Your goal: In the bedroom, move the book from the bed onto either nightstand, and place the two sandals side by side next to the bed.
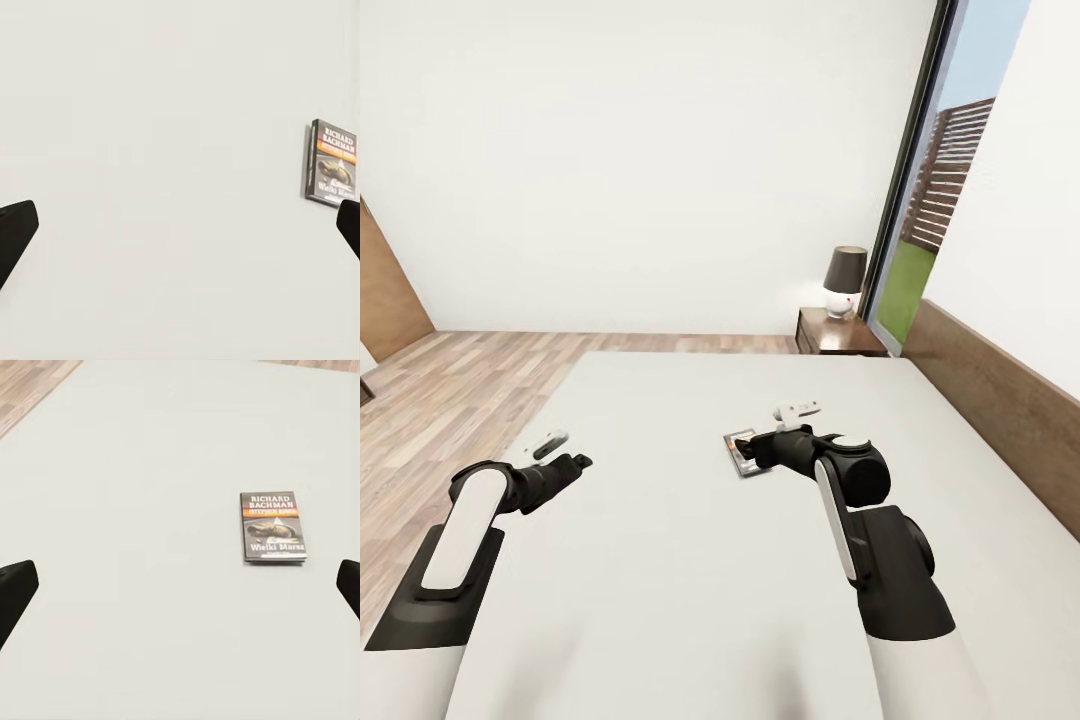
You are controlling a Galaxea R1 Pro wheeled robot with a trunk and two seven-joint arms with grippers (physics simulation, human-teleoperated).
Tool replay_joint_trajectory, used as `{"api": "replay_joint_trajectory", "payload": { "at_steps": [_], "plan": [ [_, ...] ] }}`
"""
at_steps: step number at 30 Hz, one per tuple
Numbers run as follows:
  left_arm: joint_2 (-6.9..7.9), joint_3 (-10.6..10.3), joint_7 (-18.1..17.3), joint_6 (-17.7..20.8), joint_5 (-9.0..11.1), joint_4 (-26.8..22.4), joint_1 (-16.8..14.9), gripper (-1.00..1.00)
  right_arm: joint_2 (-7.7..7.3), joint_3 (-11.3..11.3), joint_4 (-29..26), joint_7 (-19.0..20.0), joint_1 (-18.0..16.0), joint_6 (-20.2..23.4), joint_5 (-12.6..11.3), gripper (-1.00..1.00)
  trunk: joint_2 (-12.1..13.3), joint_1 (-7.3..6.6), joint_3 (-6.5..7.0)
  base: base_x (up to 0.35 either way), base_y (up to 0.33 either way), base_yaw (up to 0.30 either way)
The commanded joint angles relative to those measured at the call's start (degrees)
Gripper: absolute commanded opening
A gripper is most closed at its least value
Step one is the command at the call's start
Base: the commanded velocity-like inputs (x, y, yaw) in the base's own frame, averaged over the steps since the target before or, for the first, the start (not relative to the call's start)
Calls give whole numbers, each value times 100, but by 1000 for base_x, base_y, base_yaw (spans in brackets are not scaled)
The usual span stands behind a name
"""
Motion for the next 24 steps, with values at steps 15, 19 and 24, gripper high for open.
{"api": "replay_joint_trajectory", "payload": {
  "at_steps": [15,19,24],
  "plan": [
    [2,13,58,9,62,0,-4,100,10,-6,-8,51,-5,22,59,100,-4,0,-6,4,0,-65],
    [1,15,53,7,58,10,-5,100,-3,-12,-7,61,2,22,53,100,-4,0,-6,0,0,-33],
    [11,-1,70,28,51,-11,-31,100,-10,-14,-7,64,6,22,52,100,-4,0,-6,0,0,-11]
  ]
}}
